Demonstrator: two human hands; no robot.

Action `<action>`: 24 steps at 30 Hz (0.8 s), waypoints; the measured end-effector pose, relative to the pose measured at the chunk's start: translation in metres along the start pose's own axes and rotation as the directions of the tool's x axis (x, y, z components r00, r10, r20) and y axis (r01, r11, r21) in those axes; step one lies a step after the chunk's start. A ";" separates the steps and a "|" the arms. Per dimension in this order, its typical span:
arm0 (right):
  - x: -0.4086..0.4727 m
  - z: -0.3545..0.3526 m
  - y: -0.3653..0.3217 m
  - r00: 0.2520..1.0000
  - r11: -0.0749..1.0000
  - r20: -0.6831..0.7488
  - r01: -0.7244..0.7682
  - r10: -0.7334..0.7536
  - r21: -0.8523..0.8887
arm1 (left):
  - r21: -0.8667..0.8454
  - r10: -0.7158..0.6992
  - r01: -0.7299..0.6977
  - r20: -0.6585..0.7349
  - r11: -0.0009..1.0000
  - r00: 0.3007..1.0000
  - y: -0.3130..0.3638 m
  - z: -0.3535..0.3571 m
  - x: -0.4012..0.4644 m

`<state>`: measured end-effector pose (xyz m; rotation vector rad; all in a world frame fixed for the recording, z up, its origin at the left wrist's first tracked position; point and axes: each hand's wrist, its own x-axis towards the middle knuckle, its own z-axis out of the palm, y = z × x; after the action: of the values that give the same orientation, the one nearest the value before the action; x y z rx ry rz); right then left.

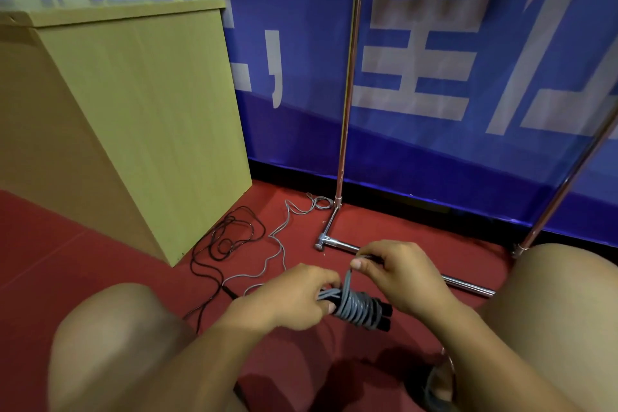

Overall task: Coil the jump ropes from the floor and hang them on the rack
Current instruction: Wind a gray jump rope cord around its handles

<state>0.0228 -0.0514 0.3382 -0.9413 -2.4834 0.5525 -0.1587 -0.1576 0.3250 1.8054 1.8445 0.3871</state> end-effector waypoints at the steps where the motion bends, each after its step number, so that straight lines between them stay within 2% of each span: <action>1: 0.001 -0.002 0.001 0.999 0.999 -0.009 -0.046 0.046 0.000 | -0.032 0.017 -0.016 0.028 0.999 0.999 0.001 -0.001 -0.002; 5: 0.006 -0.009 0.003 0.970 0.962 -0.034 -0.234 0.241 0.143 | -0.255 0.059 -0.040 0.067 0.966 0.996 0.007 -0.011 -0.008; 7: 0.008 -0.013 0.003 0.942 0.890 -0.003 -0.316 0.336 0.330 | -0.405 0.082 -0.048 0.066 0.913 0.994 0.008 -0.018 -0.011; 8: 0.008 -0.015 0.003 0.930 0.820 0.031 -0.339 0.367 0.461 | -0.482 0.103 -0.059 0.066 0.874 0.992 0.009 -0.020 -0.013; 10: 0.010 -0.016 0.005 0.914 0.662 0.111 -0.362 0.389 0.656 | -0.580 0.149 -0.089 0.057 0.810 0.987 0.010 -0.022 -0.014; 15: 0.011 -0.013 0.004 0.924 0.498 0.205 -0.349 0.322 0.794 | -0.760 0.231 -0.169 -0.025 0.628 0.973 0.019 -0.025 -0.016; 16: 0.010 -0.013 0.004 0.933 0.500 0.201 -0.332 0.299 0.800 | -0.786 0.231 -0.188 -0.059 0.589 0.971 0.020 -0.026 -0.016; 19: 0.009 -0.008 0.001 0.941 0.622 0.172 -0.323 0.292 0.713 | -0.812 0.167 -0.231 -0.167 0.536 0.972 0.018 -0.027 -0.014; 22: 0.007 0.002 -0.005 0.914 0.620 0.242 -0.400 0.326 0.675 | -0.809 0.070 -0.250 -0.252 0.532 0.965 0.016 -0.026 -0.012; 24: 0.005 0.004 -0.010 0.906 0.627 0.305 -0.424 0.294 0.654 | -0.807 0.010 -0.250 -0.289 0.535 0.957 0.017 -0.024 -0.010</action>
<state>0.0123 -0.0558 0.3407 -1.0721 -1.8876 1.6521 -0.1576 -0.1626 0.3559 1.2034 1.2513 1.3665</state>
